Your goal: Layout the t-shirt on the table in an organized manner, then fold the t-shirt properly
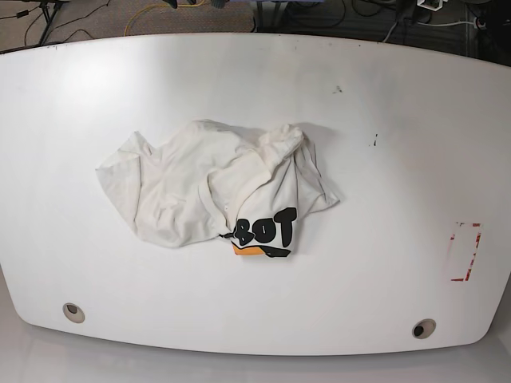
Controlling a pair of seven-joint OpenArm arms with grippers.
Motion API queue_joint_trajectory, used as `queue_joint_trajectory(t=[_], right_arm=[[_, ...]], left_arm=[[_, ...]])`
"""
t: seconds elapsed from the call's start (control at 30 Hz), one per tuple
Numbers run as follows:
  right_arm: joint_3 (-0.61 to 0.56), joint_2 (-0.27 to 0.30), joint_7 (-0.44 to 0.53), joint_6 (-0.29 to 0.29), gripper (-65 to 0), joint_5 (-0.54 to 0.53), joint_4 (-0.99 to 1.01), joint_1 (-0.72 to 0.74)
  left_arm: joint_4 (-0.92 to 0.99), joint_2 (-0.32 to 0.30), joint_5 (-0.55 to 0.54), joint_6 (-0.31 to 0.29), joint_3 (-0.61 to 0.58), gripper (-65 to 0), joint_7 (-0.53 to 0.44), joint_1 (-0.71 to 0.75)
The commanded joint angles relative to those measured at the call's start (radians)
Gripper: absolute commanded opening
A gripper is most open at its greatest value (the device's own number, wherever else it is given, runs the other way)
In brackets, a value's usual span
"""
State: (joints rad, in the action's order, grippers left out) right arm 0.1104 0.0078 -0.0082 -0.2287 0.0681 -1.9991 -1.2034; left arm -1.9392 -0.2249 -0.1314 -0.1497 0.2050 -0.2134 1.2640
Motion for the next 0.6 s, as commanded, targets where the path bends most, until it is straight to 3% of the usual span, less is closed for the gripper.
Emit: queue_joint_trajectory(t=[0.0, 0.4, 0.57], right_arm=[[0.007, 0.004, 0.026, 0.007, -45.5, -0.003, -0.015, 0.021], [0.007, 0.007, 0.026, 0.007, -45.5, 0.003, -0.013, 0.216], [0.007, 0.007, 0.024, 0.007, -45.0, -0.004, -0.012, 0.299]], left_arm=[[-0.030, -0.028, -0.024, -0.001, 0.001, -50.3, -0.019, 0.007], [-0.045, -0.037, -0.043, -0.001, -0.006, -49.6, 0.016, -0.188], [-0.045, -0.034, -0.044, -0.001, -0.026, -42.8, 0.079, -0.280]])
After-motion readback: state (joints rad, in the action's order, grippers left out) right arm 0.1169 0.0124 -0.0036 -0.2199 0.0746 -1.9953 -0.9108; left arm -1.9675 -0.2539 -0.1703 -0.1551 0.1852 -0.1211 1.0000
